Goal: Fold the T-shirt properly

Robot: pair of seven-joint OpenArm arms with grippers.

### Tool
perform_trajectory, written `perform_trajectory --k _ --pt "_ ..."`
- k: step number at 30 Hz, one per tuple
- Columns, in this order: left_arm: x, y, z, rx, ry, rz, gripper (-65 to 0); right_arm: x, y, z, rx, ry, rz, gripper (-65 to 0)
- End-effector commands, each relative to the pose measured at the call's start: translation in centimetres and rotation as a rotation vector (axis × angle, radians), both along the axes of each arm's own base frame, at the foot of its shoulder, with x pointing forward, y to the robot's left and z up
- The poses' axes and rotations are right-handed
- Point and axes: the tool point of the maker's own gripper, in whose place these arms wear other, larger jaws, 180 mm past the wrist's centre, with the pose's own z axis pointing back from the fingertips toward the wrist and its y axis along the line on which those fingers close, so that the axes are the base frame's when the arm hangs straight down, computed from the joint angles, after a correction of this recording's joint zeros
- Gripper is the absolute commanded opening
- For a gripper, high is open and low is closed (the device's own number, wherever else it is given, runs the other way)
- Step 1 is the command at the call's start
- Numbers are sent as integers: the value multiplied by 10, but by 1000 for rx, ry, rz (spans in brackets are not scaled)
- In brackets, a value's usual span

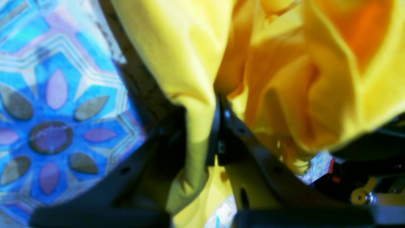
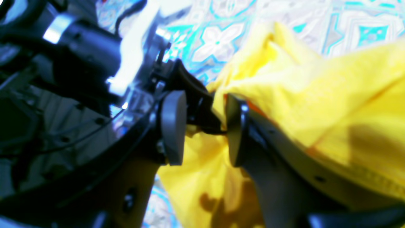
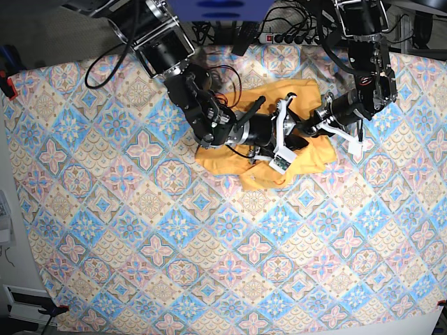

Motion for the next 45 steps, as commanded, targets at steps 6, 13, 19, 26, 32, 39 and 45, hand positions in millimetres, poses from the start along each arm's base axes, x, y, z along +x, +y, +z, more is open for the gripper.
perform_trajectory --k 6,13,19,26,32,39,45 --pt "8 3 9 2 -38 2 -650 40 -3 67 122 -166 -66 -441" --pt "8 3 9 1 -37 2 -650 69 -78 69 103 -200 -274 -441" --pt "8 3 9 1 -39 2 -650 79 -149 30 -26 -160 -382 -436" --pt "10 3 10 1 -42 2 -650 74 -186 -13 -114 -58 -431 -436" --pt "10 3 10 -1 -42 3 -650 69 -188 -29 -125 -12 -434 -436" --pt "11 2 10 -2 -43 3 -650 67 -190 -38 -136 15 -435 -431" --pt "11 2 10 -2 -43 3 -650 68 -189 -36 -132 8 -433 -307"
